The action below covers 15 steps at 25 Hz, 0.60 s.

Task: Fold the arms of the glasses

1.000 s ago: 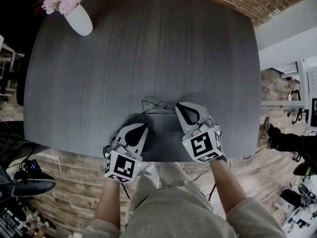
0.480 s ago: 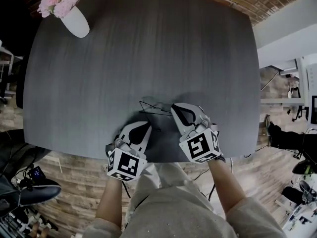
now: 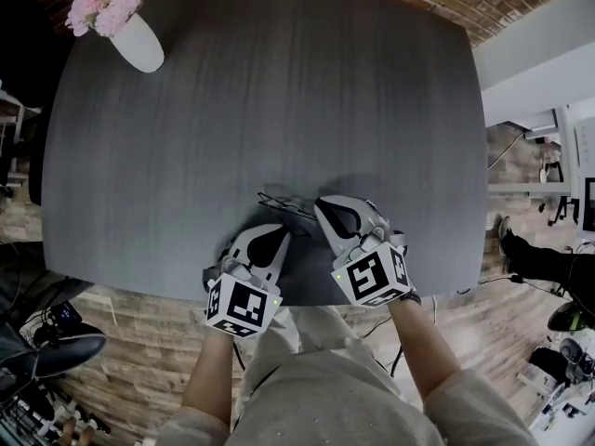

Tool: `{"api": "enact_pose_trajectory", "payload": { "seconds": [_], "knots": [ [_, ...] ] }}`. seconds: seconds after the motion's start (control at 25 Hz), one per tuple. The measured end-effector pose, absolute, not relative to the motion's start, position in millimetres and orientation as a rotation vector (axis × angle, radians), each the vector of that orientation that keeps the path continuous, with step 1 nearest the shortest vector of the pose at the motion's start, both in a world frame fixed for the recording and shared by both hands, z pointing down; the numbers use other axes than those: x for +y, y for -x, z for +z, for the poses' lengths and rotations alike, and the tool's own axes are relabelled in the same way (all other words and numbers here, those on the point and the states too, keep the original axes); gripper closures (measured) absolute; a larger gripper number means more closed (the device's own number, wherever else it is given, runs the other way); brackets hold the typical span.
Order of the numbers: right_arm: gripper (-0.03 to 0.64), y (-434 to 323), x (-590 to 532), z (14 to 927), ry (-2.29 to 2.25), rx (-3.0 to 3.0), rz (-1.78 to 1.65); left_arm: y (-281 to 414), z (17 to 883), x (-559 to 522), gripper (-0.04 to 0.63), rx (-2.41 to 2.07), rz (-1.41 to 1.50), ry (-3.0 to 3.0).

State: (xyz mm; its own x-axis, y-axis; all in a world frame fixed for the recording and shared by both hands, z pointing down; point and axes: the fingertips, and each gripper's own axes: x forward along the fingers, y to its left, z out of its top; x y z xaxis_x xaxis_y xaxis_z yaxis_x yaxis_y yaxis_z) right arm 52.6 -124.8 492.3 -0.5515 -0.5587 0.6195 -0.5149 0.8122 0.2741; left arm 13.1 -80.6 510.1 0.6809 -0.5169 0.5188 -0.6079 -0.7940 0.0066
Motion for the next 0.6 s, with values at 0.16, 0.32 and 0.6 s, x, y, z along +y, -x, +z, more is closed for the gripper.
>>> {"api": "enact_pose_trajectory", "payload": {
  "seconds": [0.16, 0.32, 0.6],
  "knots": [
    [0.615, -52, -125, 493, -0.776, -2.273, -0.076, -18, 510, -85, 0.597, -0.921, 0.757, -2.707],
    [0.615, -50, -124, 489, -0.765, -2.275, -0.071, -20, 510, -89, 0.597, -0.937, 0.757, -2.695],
    [0.615, -48, -121, 492, -0.735, -2.285, -0.087, -24, 511, -95, 0.597, -0.954, 0.753, -2.675]
  ]
}}
